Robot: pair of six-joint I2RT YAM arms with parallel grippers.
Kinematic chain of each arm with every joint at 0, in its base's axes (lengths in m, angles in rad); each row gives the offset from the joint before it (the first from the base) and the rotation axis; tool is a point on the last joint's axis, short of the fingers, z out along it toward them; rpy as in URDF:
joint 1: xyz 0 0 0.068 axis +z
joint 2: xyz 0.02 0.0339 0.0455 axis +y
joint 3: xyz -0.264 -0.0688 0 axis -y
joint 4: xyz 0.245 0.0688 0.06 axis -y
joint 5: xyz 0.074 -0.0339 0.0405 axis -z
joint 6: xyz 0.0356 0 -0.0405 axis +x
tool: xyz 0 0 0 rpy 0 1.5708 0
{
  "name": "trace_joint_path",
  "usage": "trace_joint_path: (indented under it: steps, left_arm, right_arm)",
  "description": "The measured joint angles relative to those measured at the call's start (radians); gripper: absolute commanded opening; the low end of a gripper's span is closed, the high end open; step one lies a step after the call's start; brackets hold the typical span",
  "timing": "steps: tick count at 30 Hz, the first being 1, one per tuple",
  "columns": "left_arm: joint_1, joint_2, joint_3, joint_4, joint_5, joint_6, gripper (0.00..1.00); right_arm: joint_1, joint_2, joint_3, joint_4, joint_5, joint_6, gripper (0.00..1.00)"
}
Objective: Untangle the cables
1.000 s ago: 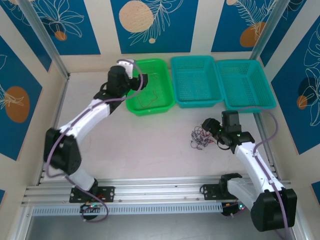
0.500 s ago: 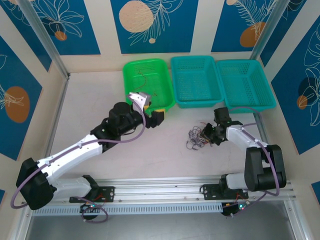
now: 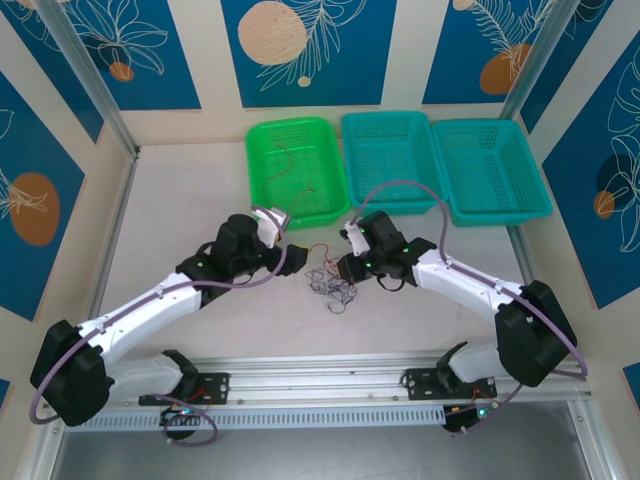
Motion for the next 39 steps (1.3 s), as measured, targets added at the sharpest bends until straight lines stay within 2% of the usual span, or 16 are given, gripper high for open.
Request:
trace_joint_path:
  steps: [5, 8, 9, 13, 14, 16, 17, 20, 24, 27, 32, 36, 39]
  left_arm:
    - [0.108, 0.055, -0.033, 0.049, 0.211, -0.06, 0.73]
    - [0.125, 0.124, -0.051, 0.153, 0.333, -0.119, 0.72]
    - [0.124, 0.154, -0.06, 0.198, 0.374, -0.143, 0.68]
    - [0.125, 0.248, -0.065, 0.283, 0.444, -0.201, 0.45]
    - [0.126, 0.266, -0.066, 0.297, 0.452, -0.22, 0.36]
    - [0.126, 0.282, -0.072, 0.332, 0.461, -0.237, 0.04]
    - [0.126, 0.282, -0.078, 0.354, 0.462, -0.249, 0.0]
    - [0.125, 0.275, -0.097, 0.411, 0.463, -0.265, 0.0]
    - [0.126, 0.216, -0.136, 0.43, 0.425, -0.267, 0.0]
    - [0.127, 0.144, -0.159, 0.426, 0.378, -0.266, 0.0]
    - [0.137, 0.007, -0.176, 0.398, 0.29, -0.262, 0.0]
    - [0.137, -0.027, -0.177, 0.385, 0.271, -0.254, 0.0]
    - [0.137, 0.0, -0.177, 0.377, 0.272, -0.256, 0.0]
  right_arm:
    - [0.017, 0.038, 0.019, 0.0, -0.037, -0.059, 0.0]
    - [0.032, 0.038, 0.029, 0.0, -0.059, -0.075, 0.0]
    - [0.034, 0.038, 0.033, 0.0, -0.066, -0.078, 0.0]
    - [0.041, 0.038, 0.041, 0.004, -0.095, -0.085, 0.0]
    - [0.042, 0.038, 0.041, 0.005, -0.098, -0.085, 0.0]
    - [0.042, 0.038, 0.041, 0.006, -0.101, -0.085, 0.0]
    - [0.042, 0.038, 0.041, 0.008, -0.103, -0.085, 0.03]
    - [0.043, 0.038, 0.041, 0.018, -0.084, -0.075, 0.22]
    - [0.042, 0.053, 0.041, 0.021, 0.035, 0.003, 0.26]
    - [0.022, 0.091, 0.033, -0.007, 0.171, 0.119, 0.27]
    - [-0.104, 0.103, -0.04, -0.081, 0.315, 0.286, 0.29]
    - [-0.145, 0.037, -0.087, -0.12, 0.338, 0.322, 0.42]
    - [-0.076, -0.06, -0.084, -0.086, 0.317, 0.283, 0.53]
